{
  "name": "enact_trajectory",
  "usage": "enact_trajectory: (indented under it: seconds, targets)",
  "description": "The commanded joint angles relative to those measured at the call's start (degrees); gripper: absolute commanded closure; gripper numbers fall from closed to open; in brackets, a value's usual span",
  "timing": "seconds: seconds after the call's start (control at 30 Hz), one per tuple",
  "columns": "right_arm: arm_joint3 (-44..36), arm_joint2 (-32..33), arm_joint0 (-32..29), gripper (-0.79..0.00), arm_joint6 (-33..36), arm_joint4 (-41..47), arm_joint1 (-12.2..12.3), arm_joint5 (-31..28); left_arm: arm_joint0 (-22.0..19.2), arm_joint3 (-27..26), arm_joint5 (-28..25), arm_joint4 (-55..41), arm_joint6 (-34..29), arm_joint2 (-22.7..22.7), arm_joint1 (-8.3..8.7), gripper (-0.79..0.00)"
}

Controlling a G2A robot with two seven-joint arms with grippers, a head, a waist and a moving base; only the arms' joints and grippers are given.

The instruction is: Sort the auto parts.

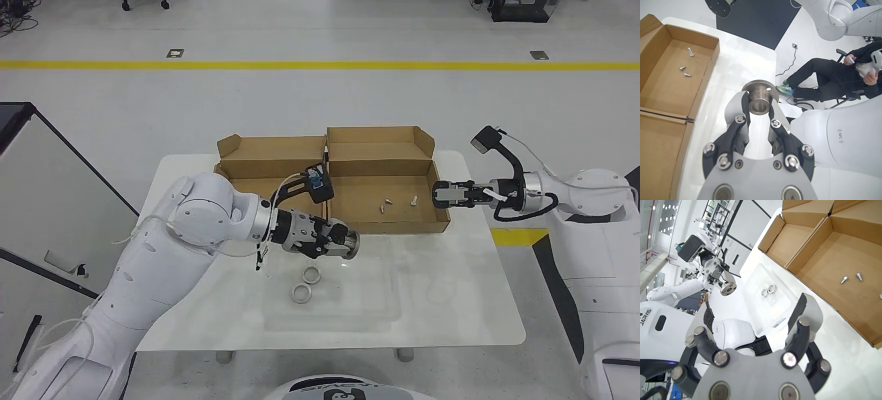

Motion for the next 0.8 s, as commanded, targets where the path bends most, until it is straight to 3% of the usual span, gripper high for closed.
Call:
enact_trajectory:
  seconds: [0.0, 0.07, 0.17, 0.53, 0.77]
  targets:
    - [0.0, 0.0, 0.0, -0.785, 0.0, 0.0, 0.0, 0.0, 0.0, 0.0, 0.0, 0.0, 0.0, 0.0, 0.00, 0.000]
    - [0.0, 0.0, 0.0, -0.785, 0.0, 0.0, 0.0, 0.0, 0.2, 0.0, 0.1, -0.3, 0.5, 0.0, -0.02, 0.000]
    - [0.0, 0.0, 0.0, -0.785, 0.0, 0.0, 0.0, 0.0, 1.9, 0.2, -1.1, -5.6, 6.1, -0.8, -0.12, 0.000]
    - [0.0, 0.0, 0.0, -0.785, 0.0, 0.0, 0.0, 0.0, 4.4, 2.2, -15.7, -25.4, 11.8, -5.4, 0.46, 0.000]
    - [0.0, 0.0, 0.0, -0.785, 0.0, 0.0, 0.0, 0.0, 4.3, 3.0, -23.1, -33.9, 18.5, -4.7, 0.61, 0.000]
